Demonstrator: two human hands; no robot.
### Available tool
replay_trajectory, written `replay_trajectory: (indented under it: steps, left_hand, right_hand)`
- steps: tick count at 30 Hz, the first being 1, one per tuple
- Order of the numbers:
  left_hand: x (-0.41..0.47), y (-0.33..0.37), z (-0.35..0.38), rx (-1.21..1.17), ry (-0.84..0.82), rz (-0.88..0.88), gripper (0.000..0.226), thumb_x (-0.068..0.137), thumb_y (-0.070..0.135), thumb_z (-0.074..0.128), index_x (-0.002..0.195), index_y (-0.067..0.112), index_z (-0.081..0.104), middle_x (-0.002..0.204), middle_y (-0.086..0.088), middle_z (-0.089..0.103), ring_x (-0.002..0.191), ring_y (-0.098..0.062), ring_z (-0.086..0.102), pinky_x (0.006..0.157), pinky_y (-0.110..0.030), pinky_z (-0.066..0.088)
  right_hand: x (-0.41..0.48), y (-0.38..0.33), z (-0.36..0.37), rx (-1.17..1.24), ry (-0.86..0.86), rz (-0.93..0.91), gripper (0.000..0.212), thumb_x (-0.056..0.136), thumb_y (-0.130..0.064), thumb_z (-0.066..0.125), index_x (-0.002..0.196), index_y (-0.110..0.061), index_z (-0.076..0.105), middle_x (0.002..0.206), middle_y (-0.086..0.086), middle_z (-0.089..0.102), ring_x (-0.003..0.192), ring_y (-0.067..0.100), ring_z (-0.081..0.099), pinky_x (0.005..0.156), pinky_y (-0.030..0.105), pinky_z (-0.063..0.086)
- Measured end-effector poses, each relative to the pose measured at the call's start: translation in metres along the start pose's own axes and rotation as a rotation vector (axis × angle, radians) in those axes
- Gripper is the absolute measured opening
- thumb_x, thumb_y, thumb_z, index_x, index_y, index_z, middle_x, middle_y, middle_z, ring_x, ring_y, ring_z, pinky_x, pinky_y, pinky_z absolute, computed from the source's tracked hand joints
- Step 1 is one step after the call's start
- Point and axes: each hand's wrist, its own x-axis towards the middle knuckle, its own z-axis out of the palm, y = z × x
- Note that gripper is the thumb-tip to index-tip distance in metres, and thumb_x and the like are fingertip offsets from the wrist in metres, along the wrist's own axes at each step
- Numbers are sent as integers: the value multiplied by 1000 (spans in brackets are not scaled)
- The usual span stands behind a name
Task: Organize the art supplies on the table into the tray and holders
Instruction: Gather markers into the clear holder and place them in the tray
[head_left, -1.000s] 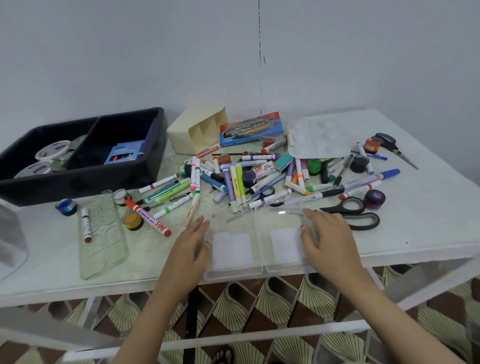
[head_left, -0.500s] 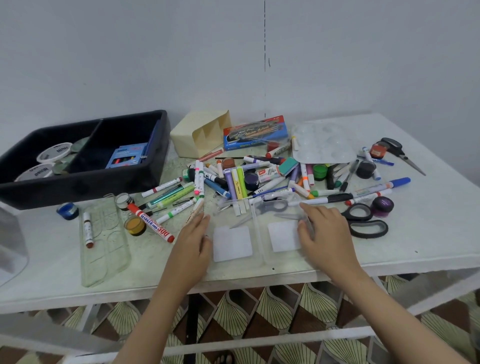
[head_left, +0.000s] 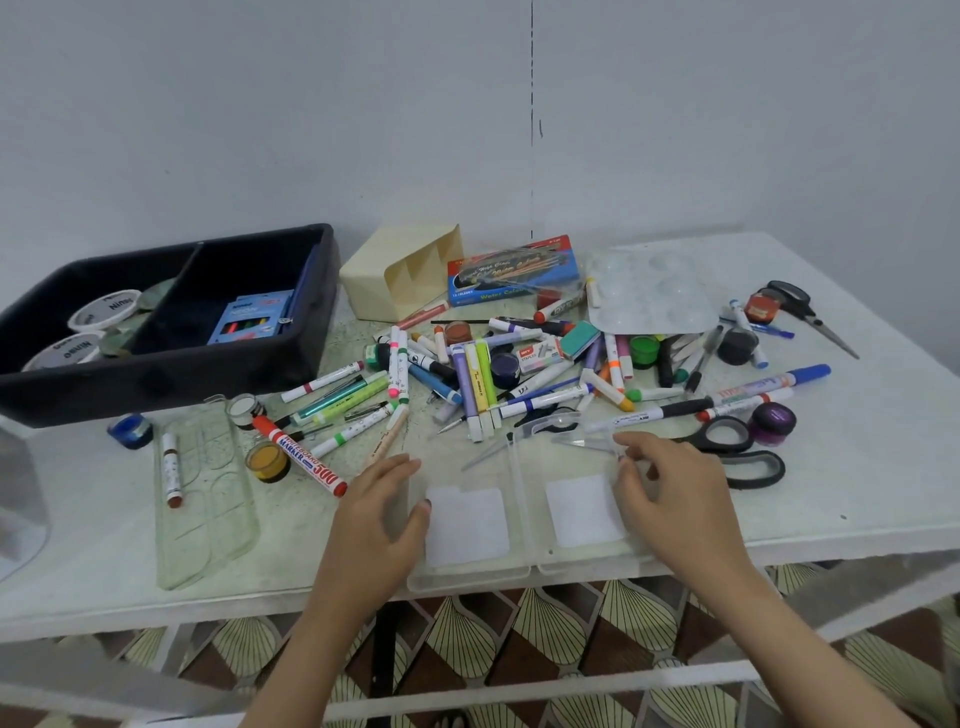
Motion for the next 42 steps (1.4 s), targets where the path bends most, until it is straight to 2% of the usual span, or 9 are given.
replay_trajectory:
  steps: [4,8,13,18,22,26,29,37,42]
  left_hand:
    - [0,0,1,3,0,-8,41,85,19,66,124,27,56,127,15,48,124,-6,39,103,-25,28]
    - [6,2,0,18,-19,19,46,84,23,67,126,32,52,130,14,45,122,-2,35,101,-24,26]
    - [24,12,-2,66,28,73,39,87,27,62,125,25,56,127,12,49,121,-3,36,101,-25,27]
    - [51,27,7,106,9,179,33,88,15,61,121,20,61,119,7,59,111,-5,45,95,-23,30]
    - [76,42,22,113,-59,247,28,90,13,58,117,18,64,110,4,65,103,-8,51,91,-25,39]
    - [96,56,39,143,-129,286,30,90,10,55,117,17,65,110,6,66,106,-12,52,88,-20,37]
    - [109,62,52,213,-184,305,29,89,12,56,115,17,66,110,5,67,104,-12,52,89,-22,39]
    - [128,73,62,370,-281,353,23,85,34,64,105,23,70,94,-1,58,94,-16,46,79,-27,34]
    - [130,74,65,208,-243,312,14,86,22,64,96,14,71,87,0,56,90,-17,49,74,-24,32]
  right_hand:
    - [1,2,-1,-12,-8,6,30,81,-27,49,103,-19,67,77,-14,61,69,7,49,75,31,31]
    - [5,2,-1,21,-6,4,22,86,-18,55,104,-17,67,82,-11,62,78,14,58,76,37,40]
    - [21,12,-7,0,9,0,19,87,-11,55,101,-17,68,85,-7,62,77,16,56,77,45,48]
    - [47,33,-21,-204,64,9,20,83,-6,57,97,-12,70,88,7,68,81,29,59,73,43,45]
    - [59,47,-36,-432,2,69,24,82,-7,55,100,-13,70,93,9,69,87,34,55,75,38,33]
    - [67,53,-54,-620,-135,116,22,86,-12,54,100,-21,70,90,3,67,89,27,51,73,34,21]
    - [72,56,-63,-690,-252,77,21,87,-19,55,101,-28,68,93,-2,66,90,21,49,73,31,20]
    - [85,68,-65,-736,-285,-28,24,94,-28,50,107,-39,66,105,-10,64,101,17,50,82,32,26]
    - [93,72,-66,-677,-317,-71,18,92,-31,56,102,-38,69,108,-10,62,103,15,48,79,30,22]
